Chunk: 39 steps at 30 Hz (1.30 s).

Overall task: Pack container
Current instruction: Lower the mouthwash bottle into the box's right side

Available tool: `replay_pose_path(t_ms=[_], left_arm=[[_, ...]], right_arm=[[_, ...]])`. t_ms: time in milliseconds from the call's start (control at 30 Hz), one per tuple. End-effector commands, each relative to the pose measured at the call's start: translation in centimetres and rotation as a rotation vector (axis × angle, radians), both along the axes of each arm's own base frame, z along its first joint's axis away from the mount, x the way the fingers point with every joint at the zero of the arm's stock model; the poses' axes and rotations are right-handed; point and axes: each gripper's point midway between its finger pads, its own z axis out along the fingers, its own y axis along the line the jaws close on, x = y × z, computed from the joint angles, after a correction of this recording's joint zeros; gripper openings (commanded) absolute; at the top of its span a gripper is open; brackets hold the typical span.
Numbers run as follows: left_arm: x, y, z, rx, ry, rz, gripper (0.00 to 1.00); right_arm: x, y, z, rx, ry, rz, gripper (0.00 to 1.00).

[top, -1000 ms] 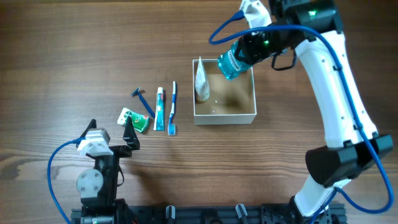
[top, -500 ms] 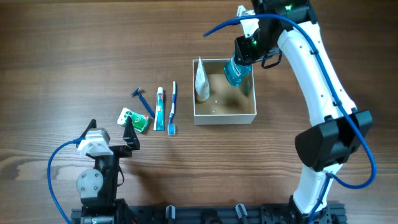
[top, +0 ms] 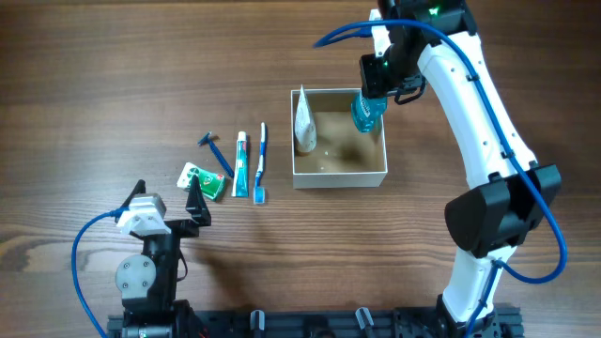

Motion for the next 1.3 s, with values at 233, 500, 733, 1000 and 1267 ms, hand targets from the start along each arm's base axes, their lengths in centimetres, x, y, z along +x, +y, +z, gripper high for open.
replay_pose_path(t_ms=[233, 500, 733, 1000, 1267], left_arm=[[0.0, 0.0, -0.2, -0.017, 0.008, 0.005, 1.0], [0.0, 0.0, -0.2, -0.017, 0.008, 0.006, 1.0], [0.0, 0.0, -0.2, -0.017, 0.008, 0.005, 1.0], [0.0, 0.0, -0.2, -0.017, 0.008, 0.005, 1.0], [0.0, 0.0, -0.2, -0.017, 0.008, 0.005, 1.0]], right_arm=[[0.4, -0.1, -0.6, -0.004, 0.012, -0.076, 0.05], [0.9, -1.3, -1.4, -0.079, 0.005, -0.091, 0.05], [1.1, -1.2, -1.4, -0.076, -0.002, -0.092, 0.05], [1.4, -1.1, -1.4, -0.07, -0.013, -0.099, 0.06], [1.6, -1.0, -2.4, -0.078, 0.007, -0.098, 0.06]])
